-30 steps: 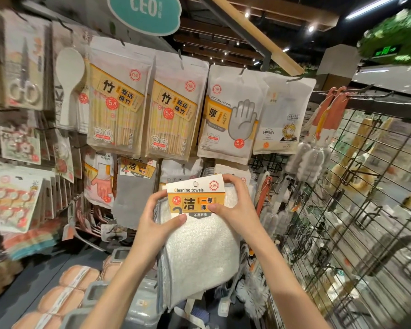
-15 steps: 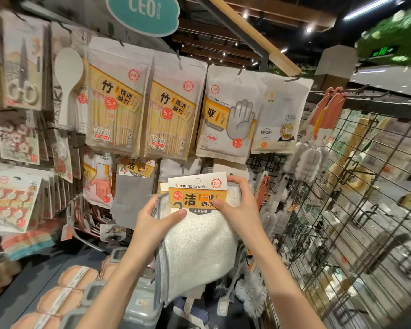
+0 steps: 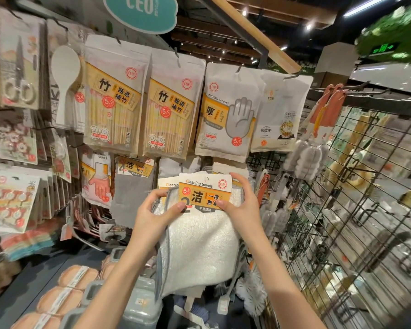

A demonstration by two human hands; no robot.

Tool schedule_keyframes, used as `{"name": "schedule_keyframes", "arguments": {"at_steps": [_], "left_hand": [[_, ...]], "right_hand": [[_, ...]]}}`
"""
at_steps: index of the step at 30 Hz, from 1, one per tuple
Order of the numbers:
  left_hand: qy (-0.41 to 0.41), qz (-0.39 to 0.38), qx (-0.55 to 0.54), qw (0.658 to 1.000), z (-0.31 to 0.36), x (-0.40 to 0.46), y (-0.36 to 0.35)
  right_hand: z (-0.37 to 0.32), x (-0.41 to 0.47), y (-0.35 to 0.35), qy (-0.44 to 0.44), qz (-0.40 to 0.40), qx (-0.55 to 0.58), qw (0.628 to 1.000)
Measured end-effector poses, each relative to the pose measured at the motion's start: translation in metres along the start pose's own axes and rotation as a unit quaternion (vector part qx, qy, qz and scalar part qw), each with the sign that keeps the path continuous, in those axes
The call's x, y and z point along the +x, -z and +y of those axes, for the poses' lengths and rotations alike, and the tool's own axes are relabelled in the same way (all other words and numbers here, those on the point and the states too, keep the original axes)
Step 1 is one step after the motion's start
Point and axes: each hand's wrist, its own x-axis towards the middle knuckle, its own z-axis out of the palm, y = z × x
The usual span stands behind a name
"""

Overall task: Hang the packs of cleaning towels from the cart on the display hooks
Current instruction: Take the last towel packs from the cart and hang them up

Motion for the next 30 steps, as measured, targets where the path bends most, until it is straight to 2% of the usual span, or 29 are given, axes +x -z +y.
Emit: {"name": "schedule_keyframes", "arguments": {"at_steps": [5,9,19,30], "left_hand": [[-0.048,0.01,0.02,0.999,-0.001,0.007,0.005],[-0.028,0.019,0.01,0.999,-0.007,0.016,0.013],[-0.042,0.057,0.025,0.997,-0.015,0.028,0.019],[-0.028,0.048,0.037,0.998,-0.013,0.032,0.015]], "right_hand": [[0.013,0.009,0.013,-0.026,0.044,0.013,0.999],[0.027,0.014,0.021,-0.045,0.044,0.015,0.998],[0.061,0.046,0.027,-0.092,0.089,0.002,0.992],[0.101,0.081,0.016,-0.131,0.148,-0.02,0.98]]}}
